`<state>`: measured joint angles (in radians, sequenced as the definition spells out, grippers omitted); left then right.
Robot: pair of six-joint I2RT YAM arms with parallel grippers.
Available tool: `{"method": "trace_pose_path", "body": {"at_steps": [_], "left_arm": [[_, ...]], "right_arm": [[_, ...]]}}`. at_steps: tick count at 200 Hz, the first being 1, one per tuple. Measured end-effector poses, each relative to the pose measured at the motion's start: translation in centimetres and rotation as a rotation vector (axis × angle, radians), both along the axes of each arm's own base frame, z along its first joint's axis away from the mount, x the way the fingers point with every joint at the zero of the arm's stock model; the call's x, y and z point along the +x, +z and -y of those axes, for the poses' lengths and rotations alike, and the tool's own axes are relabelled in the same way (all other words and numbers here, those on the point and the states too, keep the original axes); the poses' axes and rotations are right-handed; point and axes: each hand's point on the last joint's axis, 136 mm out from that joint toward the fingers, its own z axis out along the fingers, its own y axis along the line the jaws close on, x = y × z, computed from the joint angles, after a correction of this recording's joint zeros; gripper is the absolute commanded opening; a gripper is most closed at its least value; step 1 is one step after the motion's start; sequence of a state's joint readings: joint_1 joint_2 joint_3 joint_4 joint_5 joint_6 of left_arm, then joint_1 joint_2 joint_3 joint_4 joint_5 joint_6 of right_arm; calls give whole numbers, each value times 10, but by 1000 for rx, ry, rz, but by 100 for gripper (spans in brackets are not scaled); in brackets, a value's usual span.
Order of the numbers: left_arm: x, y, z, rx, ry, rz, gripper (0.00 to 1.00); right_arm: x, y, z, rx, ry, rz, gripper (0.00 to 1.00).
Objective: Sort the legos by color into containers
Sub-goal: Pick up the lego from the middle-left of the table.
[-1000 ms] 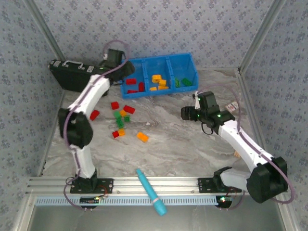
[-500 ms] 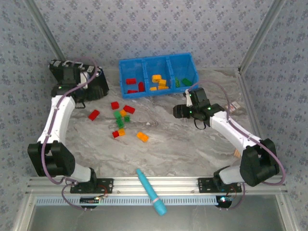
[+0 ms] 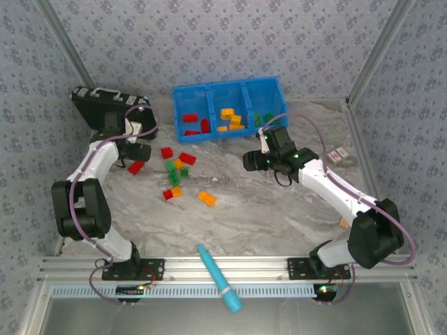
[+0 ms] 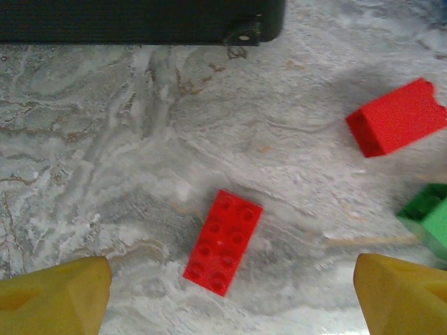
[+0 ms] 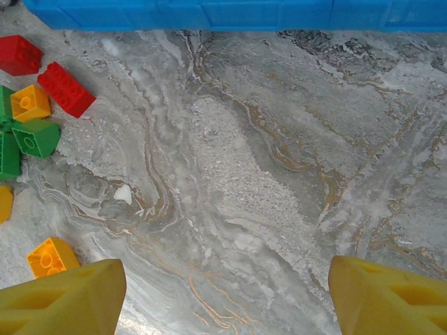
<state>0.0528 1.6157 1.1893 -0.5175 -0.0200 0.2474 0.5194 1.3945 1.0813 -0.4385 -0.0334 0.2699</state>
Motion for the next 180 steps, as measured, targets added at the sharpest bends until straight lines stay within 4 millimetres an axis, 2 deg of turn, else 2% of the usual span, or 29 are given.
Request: {"method": "trace_pose_path", "body": {"at_steps": [41, 91, 136, 180], "left_arm": [[1, -39, -12, 73, -13, -92, 90], [-4, -47, -18, 119, -14, -120, 85], [-9, -70, -27, 163, 4, -189, 81], [-9, -77, -28, 177, 3, -210, 76]], "right_arm": [[-1, 0, 0, -8, -1, 1, 79], [9, 9, -5, -16, 10, 10, 79], [22, 15, -14, -18, 29, 13, 79], [23, 14, -13, -31, 34, 13, 80]]}}
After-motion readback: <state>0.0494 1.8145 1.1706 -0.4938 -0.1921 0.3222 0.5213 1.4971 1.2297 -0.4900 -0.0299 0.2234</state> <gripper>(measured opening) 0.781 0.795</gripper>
